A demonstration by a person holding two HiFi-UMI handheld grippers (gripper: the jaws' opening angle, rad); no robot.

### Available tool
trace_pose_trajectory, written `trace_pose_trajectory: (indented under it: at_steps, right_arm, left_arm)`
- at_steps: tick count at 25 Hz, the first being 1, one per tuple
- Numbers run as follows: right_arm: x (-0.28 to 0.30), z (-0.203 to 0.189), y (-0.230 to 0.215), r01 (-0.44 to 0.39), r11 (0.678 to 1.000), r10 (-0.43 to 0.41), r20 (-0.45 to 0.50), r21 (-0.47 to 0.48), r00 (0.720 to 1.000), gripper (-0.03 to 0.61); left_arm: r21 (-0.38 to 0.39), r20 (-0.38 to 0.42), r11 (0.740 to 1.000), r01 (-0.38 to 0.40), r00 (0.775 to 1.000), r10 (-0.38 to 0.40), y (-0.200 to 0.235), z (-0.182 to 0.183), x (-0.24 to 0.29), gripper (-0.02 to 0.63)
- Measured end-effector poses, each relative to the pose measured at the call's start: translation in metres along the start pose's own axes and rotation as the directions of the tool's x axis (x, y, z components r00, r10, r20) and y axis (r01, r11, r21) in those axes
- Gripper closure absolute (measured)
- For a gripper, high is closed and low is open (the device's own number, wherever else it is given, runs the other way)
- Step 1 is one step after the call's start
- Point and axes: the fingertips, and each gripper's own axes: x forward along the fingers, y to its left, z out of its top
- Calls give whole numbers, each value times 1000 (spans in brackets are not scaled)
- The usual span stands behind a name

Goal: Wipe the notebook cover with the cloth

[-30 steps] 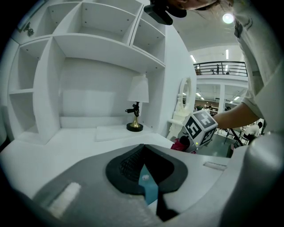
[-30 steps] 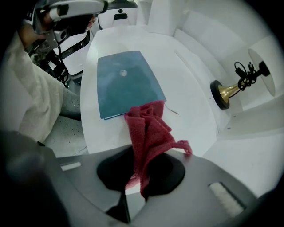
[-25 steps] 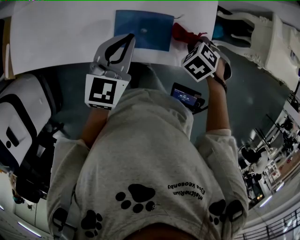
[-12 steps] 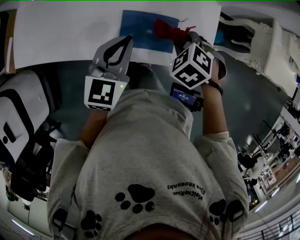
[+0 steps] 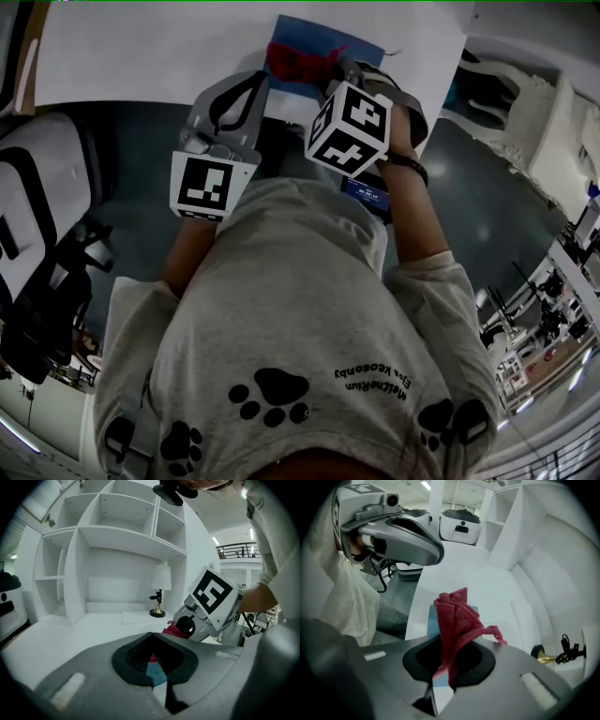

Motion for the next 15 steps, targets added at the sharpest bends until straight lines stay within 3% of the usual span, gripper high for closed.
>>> trace_pose_trajectory:
  at_steps: [6,15]
  right_arm:
    - [27,24,17,-49,997,48,-8,-63,999,529]
    - [64,18,34,-111,986,98,-106,-124,990,529]
  left_arm:
    - [-12,-10,1000,-28,1000,28,10,-8,-10,617]
    - [-23,-19,999,-35,999,35,13,-13,-9,617]
